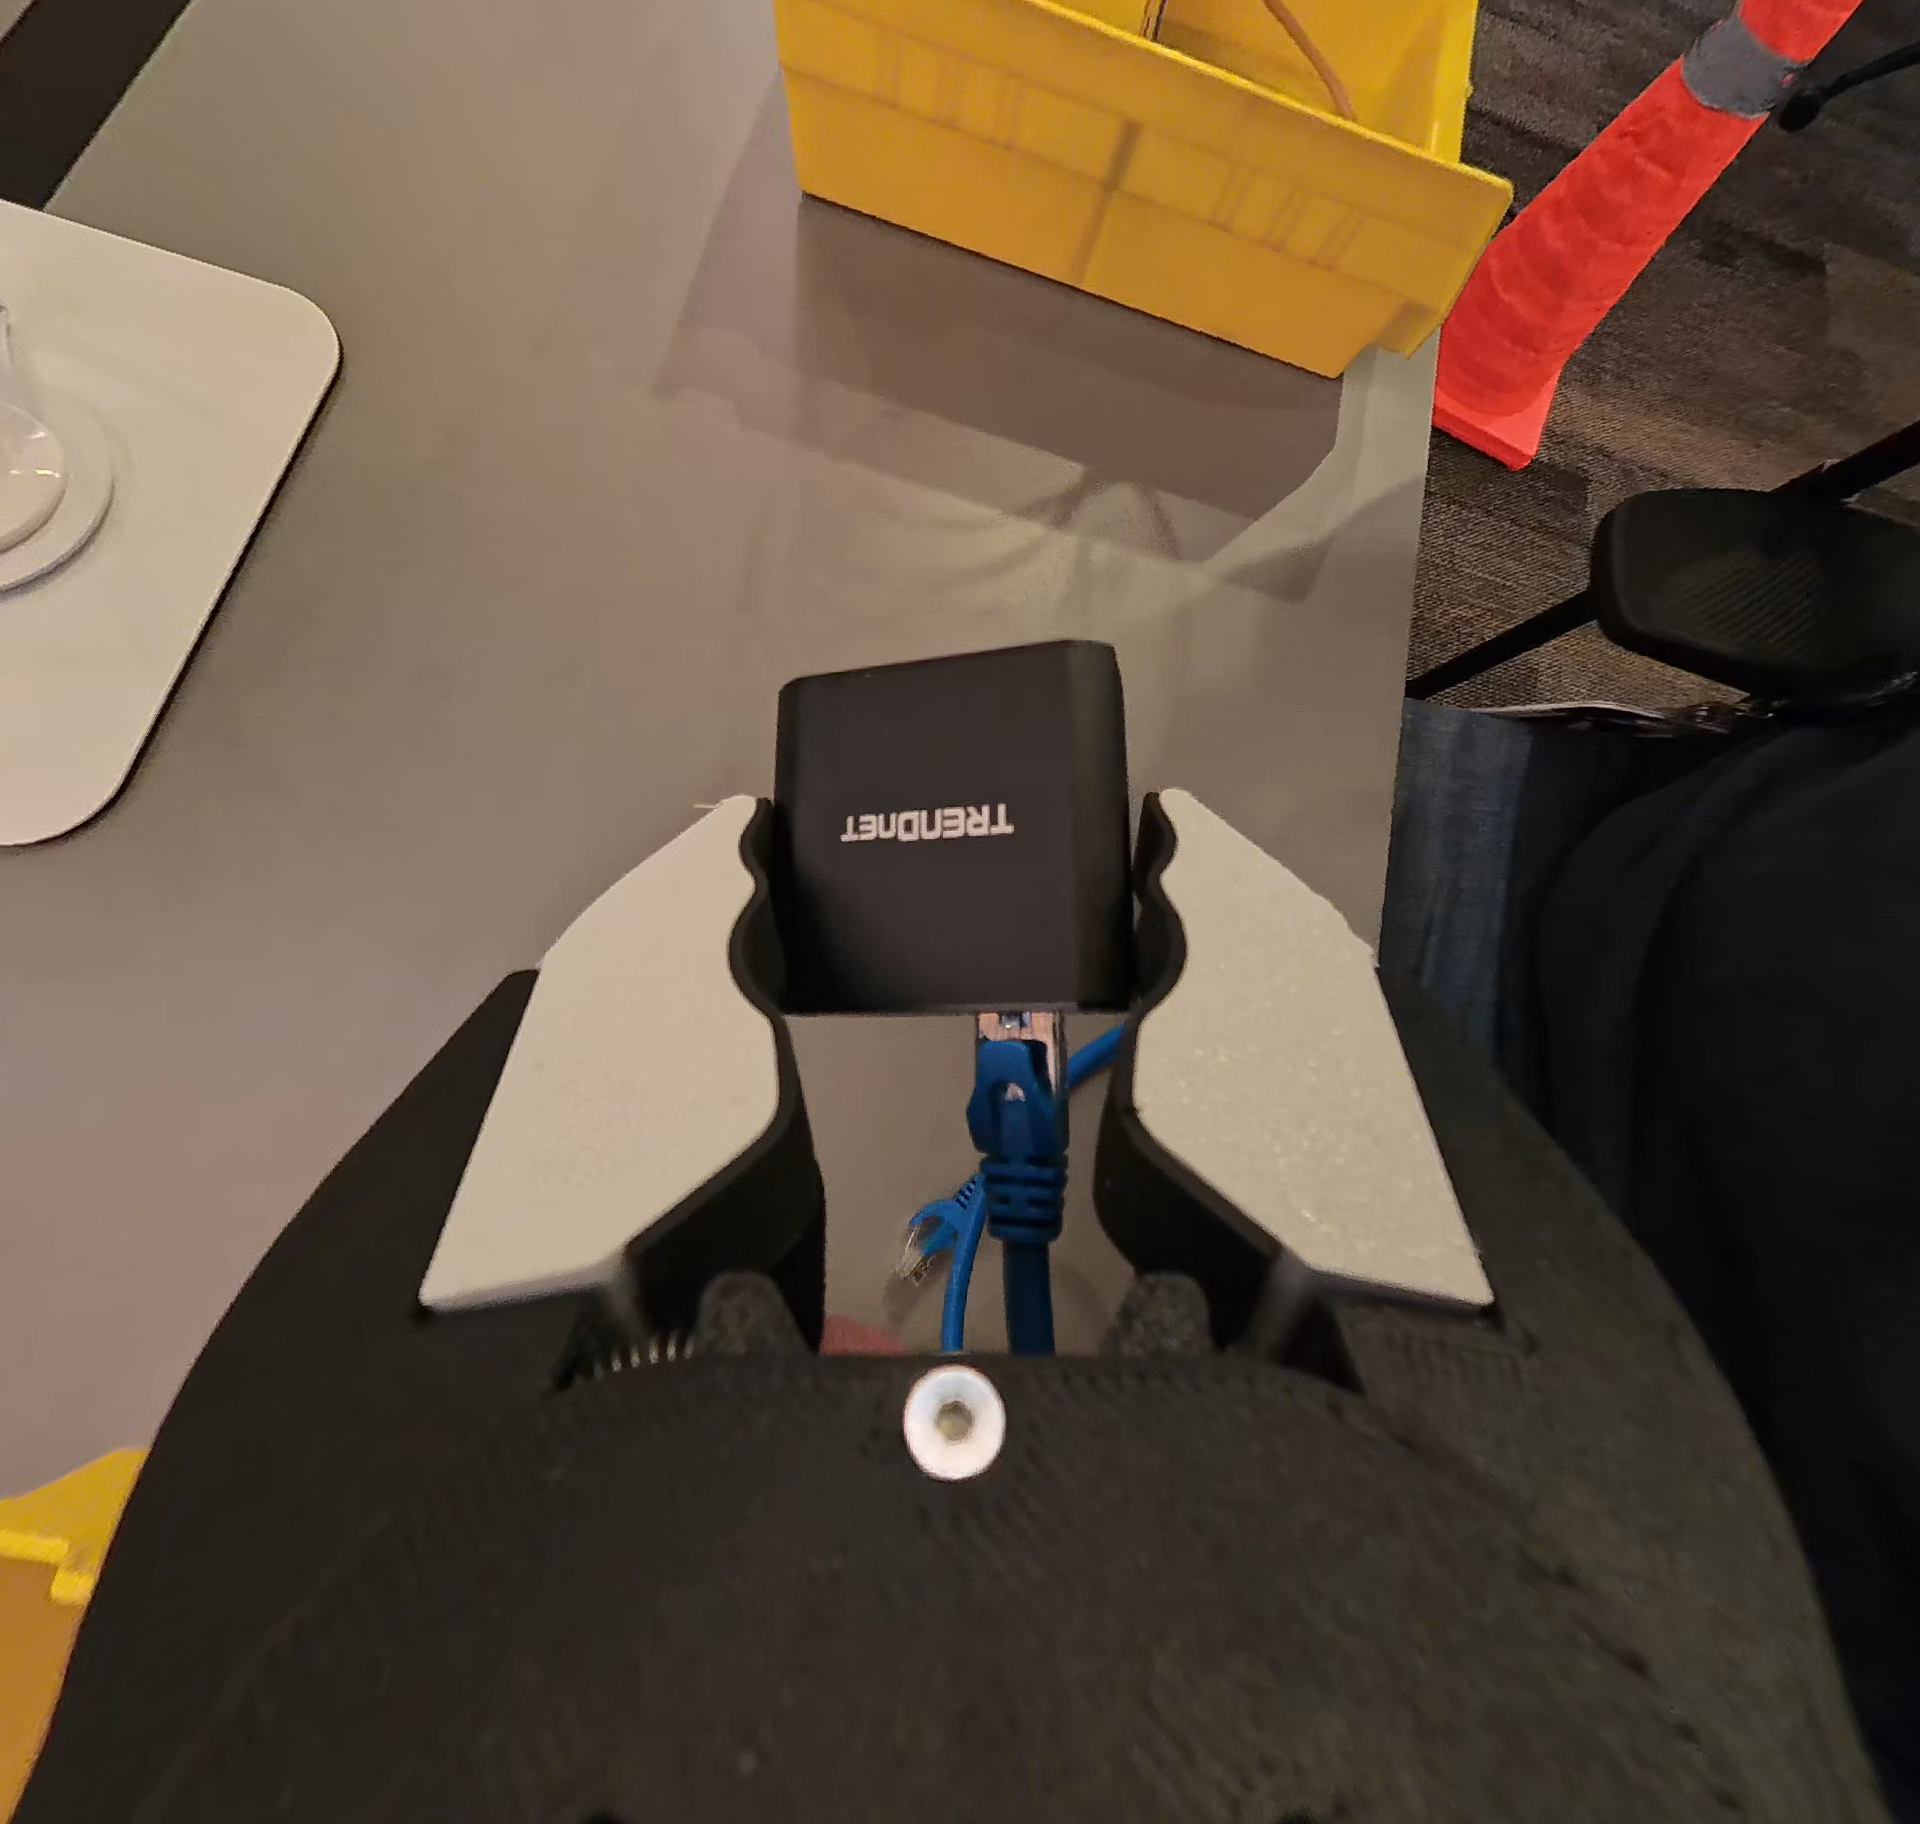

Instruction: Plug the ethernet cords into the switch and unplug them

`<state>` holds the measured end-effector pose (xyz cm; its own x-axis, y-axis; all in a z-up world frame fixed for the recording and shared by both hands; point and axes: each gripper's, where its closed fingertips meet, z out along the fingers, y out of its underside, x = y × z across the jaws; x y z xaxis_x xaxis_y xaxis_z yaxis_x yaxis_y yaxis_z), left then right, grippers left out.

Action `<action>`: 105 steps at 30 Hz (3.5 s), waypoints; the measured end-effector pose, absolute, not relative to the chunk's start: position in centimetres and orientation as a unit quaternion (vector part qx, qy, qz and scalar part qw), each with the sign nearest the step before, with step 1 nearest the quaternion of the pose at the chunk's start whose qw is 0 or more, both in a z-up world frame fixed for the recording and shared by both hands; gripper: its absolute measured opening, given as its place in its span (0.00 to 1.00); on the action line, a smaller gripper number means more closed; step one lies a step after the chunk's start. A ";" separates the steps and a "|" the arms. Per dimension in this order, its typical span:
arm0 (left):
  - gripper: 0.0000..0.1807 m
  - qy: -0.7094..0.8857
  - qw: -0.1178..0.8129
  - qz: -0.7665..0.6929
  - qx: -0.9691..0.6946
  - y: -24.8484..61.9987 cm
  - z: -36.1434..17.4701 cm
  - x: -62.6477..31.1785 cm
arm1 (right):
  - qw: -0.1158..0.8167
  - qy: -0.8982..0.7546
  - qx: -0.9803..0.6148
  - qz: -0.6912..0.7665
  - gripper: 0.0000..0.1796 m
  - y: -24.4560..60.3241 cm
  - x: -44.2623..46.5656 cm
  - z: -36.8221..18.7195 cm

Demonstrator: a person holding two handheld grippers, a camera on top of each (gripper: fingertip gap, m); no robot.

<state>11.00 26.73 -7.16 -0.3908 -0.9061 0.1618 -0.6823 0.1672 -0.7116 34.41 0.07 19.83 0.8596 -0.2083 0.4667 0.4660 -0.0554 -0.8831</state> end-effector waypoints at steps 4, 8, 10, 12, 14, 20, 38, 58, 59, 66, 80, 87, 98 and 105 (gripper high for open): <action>0.36 0.752 0.146 -0.362 -0.531 26.6 -7.7 10.9 | 0.603 -0.087 -0.742 -0.280 0.06 0.4 35.9 14.0; 0.36 0.752 0.143 -0.361 -0.532 26.6 -8.0 11.1 | 0.552 -0.079 -0.777 -0.291 0.06 0.1 36.4 9.7; 0.36 0.754 0.142 -0.358 -0.532 26.5 -8.1 11.0 | 0.537 -0.079 -0.794 -0.274 0.06 -0.1 35.9 8.3; 0.36 0.756 0.141 -0.356 -0.530 26.4 -8.2 11.0 | 0.523 -0.080 -0.813 -0.245 0.06 -0.1 35.4 6.7; 0.36 0.758 0.140 -0.354 -0.530 26.3 -8.3 11.0 | 0.507 -0.080 -0.832 -0.210 0.06 0.1 34.8 4.7; 0.36 0.761 0.137 -0.353 -0.527 26.0 -8.5 11.0 | 0.452 -0.042 -0.885 -0.107 0.06 1.3 34.9 -3.6; 0.36 0.737 0.189 -0.357 -0.542 27.7 -8.2 12.2 | 0.280 -0.034 -0.944 -0.171 0.38 -0.6 36.5 -9.2; 0.36 0.619 0.318 -0.419 -0.583 30.0 -4.3 14.5 | 0.454 -0.210 -0.852 0.154 0.43 16.9 9.8 -5.0; 0.36 0.608 0.332 -0.417 -0.588 30.5 -4.1 14.4 | 0.453 -0.215 -0.847 0.177 0.44 18.1 8.0 -5.3; 0.36 0.573 0.401 -0.403 -0.590 32.0 -2.2 14.1 | 0.401 -0.262 -0.848 0.229 0.43 24.0 1.6 -8.7; 0.36 0.536 0.360 -0.483 -0.591 33.7 -1.6 13.4 | 0.374 -0.408 -0.807 0.209 0.00 22.8 0.4 -8.6; 0.31 0.540 0.286 -0.537 -0.582 34.7 -3.5 12.9 | 0.391 -0.414 -0.788 0.235 0.00 22.3 4.4 -3.8; 0.45 0.754 0.136 -0.444 -0.465 27.6 -7.1 8.5 | 0.406 -0.379 -0.778 0.295 0.00 22.1 8.8 -1.3; 0.57 0.784 0.112 -0.415 -0.448 24.7 -10.7 9.6 | 0.436 -0.374 -0.777 0.260 0.00 23.1 10.2 0.8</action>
<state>9.58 24.70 -10.72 -0.5729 -0.7959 0.1955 -0.6097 0.2545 -0.7506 10.19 23.05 0.84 0.5857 0.8068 -0.0778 0.3543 -0.3412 -0.8707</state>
